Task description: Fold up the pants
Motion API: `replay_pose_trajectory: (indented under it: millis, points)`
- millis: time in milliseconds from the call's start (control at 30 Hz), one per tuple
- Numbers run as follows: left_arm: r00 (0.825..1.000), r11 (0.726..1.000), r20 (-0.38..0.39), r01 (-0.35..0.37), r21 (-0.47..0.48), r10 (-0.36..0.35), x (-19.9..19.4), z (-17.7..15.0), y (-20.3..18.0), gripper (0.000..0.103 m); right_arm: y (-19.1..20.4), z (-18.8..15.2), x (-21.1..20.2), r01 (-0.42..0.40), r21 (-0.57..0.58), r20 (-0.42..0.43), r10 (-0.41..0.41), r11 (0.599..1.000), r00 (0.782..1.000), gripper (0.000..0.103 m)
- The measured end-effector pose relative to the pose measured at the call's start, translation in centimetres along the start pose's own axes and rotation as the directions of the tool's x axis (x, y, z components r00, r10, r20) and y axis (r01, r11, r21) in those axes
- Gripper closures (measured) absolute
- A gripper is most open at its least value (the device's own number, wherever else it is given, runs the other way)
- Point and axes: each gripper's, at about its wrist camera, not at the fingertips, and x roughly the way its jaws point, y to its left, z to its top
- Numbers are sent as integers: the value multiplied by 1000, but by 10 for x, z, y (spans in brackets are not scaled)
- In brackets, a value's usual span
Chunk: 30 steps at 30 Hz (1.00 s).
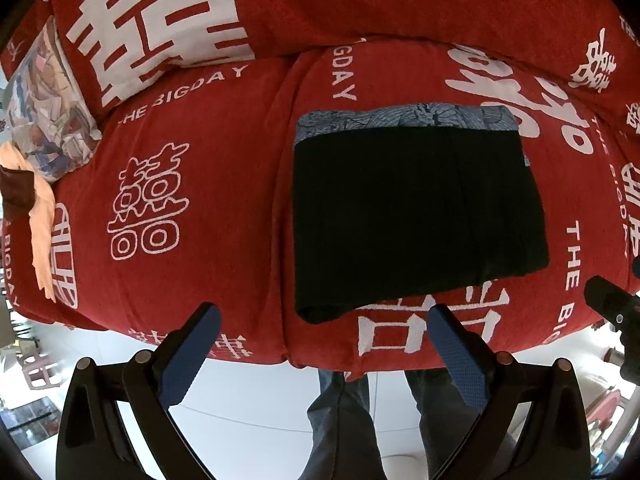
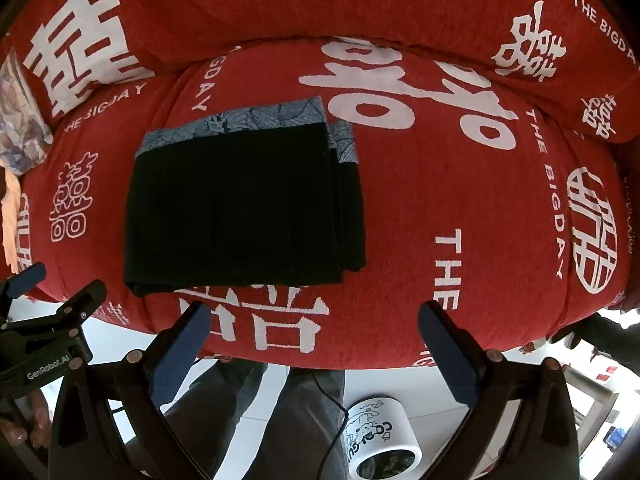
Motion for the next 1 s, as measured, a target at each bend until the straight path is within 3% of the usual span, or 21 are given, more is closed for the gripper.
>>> replay_pose_trajectory:
  millis: [1000]
  points:
    - [1000, 999, 8, -3, 40, 3, -1, -1, -6, 0, 0, -1, 3, 9, -16, -1, -9, 1000, 1000, 0]
